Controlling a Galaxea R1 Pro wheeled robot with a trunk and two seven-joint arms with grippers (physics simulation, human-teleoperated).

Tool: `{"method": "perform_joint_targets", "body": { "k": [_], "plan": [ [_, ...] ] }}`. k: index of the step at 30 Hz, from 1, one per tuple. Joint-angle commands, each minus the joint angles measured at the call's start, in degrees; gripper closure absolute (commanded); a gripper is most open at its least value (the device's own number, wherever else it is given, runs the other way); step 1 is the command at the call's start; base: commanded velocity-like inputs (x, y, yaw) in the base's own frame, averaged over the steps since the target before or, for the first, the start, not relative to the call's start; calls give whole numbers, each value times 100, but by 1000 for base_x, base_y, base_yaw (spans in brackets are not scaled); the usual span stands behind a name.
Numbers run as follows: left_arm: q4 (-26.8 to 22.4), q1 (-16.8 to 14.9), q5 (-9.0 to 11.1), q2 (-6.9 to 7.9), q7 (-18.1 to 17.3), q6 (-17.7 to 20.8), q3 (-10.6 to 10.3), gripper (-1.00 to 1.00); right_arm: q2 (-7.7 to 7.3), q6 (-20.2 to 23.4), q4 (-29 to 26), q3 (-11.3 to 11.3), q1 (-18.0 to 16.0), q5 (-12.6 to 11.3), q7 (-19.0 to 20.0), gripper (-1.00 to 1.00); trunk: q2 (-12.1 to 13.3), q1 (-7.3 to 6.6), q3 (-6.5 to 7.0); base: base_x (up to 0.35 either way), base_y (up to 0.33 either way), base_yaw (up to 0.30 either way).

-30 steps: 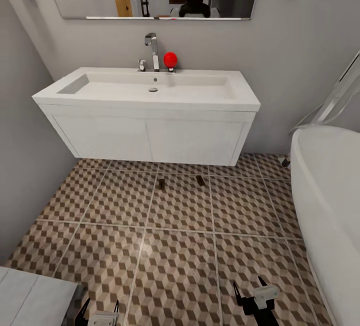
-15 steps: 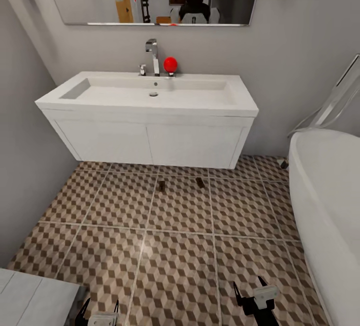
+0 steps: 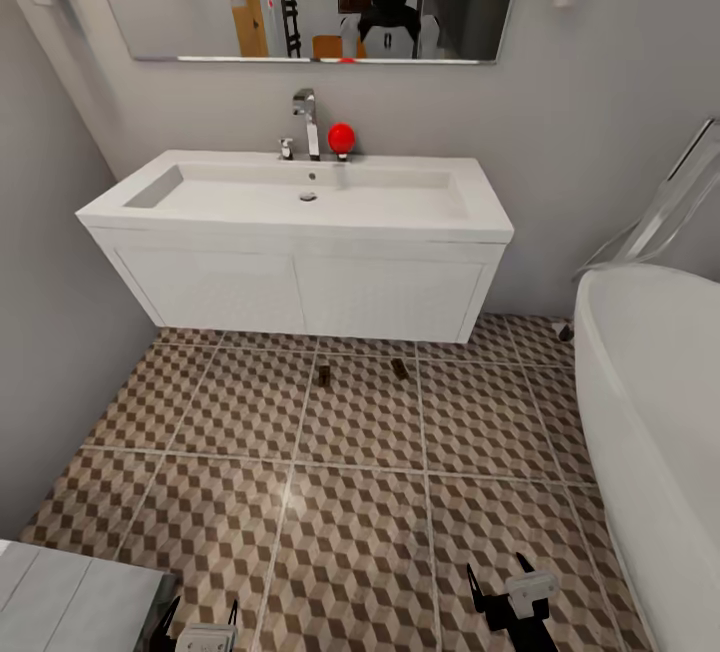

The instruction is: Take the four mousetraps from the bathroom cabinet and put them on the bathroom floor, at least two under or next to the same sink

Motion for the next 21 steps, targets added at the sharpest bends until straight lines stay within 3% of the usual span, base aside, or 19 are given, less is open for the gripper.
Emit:
{"method": "perform_joint_targets", "body": {
  "k": [1, 21],
  "plan": [
    [18, -7, -3, -3, 42, -20, -46, -100, -1, -9, 4, 47, -1, 10, -52, -100, 40, -23, 15, 0, 0, 0],
    [18, -7, -3, -3, 42, 159, -46, -100, -1, -9, -1, 47, -3, 12, -59, -100, 842, -462, 374, 0, 0, 0]
  ]
}}
